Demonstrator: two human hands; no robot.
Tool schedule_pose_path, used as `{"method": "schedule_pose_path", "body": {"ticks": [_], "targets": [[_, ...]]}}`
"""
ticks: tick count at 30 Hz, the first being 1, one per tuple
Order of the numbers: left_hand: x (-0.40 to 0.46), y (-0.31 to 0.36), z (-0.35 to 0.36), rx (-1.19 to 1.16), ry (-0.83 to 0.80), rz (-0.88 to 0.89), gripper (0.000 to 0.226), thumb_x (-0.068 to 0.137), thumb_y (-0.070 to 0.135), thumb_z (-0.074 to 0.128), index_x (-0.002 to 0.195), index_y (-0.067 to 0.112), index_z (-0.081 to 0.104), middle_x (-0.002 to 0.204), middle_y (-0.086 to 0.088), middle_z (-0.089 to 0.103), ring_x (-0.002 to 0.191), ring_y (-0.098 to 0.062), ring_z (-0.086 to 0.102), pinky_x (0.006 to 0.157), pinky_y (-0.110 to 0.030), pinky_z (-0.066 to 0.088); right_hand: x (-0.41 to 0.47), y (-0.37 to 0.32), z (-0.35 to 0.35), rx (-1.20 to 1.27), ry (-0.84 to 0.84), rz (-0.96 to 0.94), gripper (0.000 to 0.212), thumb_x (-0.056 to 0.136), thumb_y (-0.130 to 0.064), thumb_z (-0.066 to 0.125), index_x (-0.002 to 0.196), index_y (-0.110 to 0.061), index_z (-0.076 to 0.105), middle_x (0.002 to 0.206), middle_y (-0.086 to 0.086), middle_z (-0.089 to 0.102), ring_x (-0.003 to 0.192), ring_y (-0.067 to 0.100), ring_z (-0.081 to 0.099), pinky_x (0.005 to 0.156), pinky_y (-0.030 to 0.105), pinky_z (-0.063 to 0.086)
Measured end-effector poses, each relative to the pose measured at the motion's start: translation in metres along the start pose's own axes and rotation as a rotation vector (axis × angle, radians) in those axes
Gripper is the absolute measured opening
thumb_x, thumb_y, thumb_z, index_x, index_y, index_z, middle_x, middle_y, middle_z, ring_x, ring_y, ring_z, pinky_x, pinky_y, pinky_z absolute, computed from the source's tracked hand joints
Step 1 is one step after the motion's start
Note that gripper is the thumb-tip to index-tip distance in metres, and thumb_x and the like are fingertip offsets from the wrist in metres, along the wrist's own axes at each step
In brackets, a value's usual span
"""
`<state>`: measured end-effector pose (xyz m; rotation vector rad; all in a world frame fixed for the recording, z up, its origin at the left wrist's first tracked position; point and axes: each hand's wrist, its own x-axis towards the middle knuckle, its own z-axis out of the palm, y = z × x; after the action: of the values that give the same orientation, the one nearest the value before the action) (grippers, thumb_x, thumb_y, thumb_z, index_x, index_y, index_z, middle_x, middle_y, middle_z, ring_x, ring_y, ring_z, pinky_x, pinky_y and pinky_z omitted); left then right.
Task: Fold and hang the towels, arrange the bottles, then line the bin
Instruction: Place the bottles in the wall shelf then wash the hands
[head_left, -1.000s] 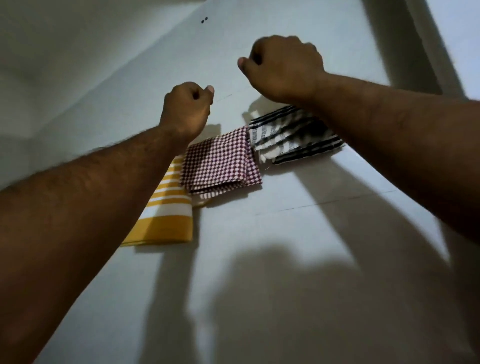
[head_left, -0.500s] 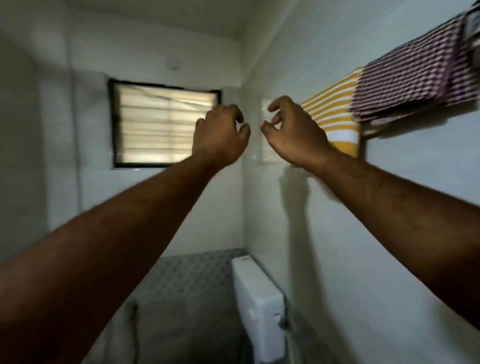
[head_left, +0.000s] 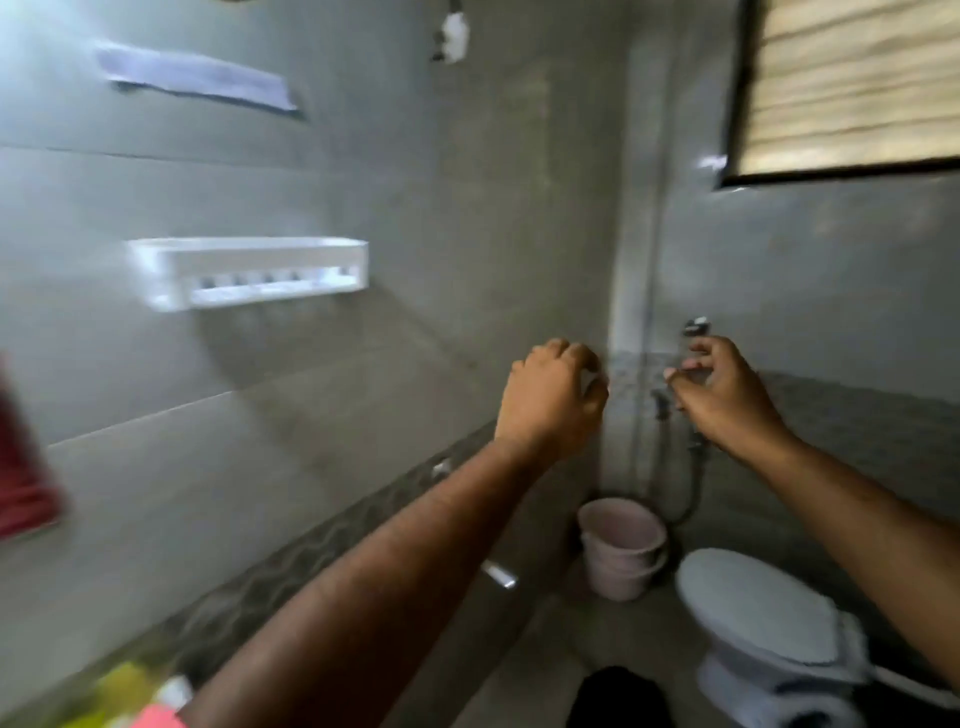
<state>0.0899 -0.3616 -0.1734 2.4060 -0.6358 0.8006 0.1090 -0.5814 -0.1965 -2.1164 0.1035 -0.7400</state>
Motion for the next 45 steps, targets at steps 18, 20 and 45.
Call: {"method": "schedule_pose_path", "body": {"ticks": [18, 20, 45], "targets": [[-0.42, -0.246, -0.216, 0.12, 0.332, -1.154, 0.046, 0.087, 0.064, 0.045, 0.078, 0.021, 0.06, 0.068, 0.001, 0.071, 0.068, -0.022, 0.071, 0.066, -0.041, 0.057, -0.361, -0.203, 0.375, 0.438, -0.978, -0.326, 0.021, 0.093, -0.012, 0.067, 0.105, -0.029, 0.067, 0.089, -0.003, 0.072, 0.078, 0.022, 0.068, 0.079, 0.046, 0.06], [-0.454, -0.251, -0.227, 0.182, 0.429, -1.291, 0.049, 0.091, 0.068, 0.041, 0.078, 0.024, 0.059, 0.068, 0.001, 0.07, 0.07, -0.022, 0.07, 0.064, -0.036, 0.054, -0.391, -0.221, 0.391, 0.412, -1.003, -0.414, 0.022, 0.09, -0.02, 0.065, 0.109, -0.031, 0.066, 0.1, -0.004, 0.072, 0.089, 0.02, 0.069, 0.084, 0.045, 0.058], [-0.588, -0.415, -0.252, 0.795, -0.054, -1.279, 0.056, 0.082, 0.032, 0.069, 0.137, 0.026, 0.059, 0.144, -0.002, 0.059, 0.133, -0.031, 0.05, 0.109, -0.045, 0.042, -0.541, -0.326, 0.586, -0.308, -0.904, -1.191, 0.049, 0.064, -0.044, 0.08, 0.101, -0.02, 0.057, 0.09, 0.002, 0.063, 0.066, 0.029, 0.07, 0.052, 0.033, 0.032]]}}
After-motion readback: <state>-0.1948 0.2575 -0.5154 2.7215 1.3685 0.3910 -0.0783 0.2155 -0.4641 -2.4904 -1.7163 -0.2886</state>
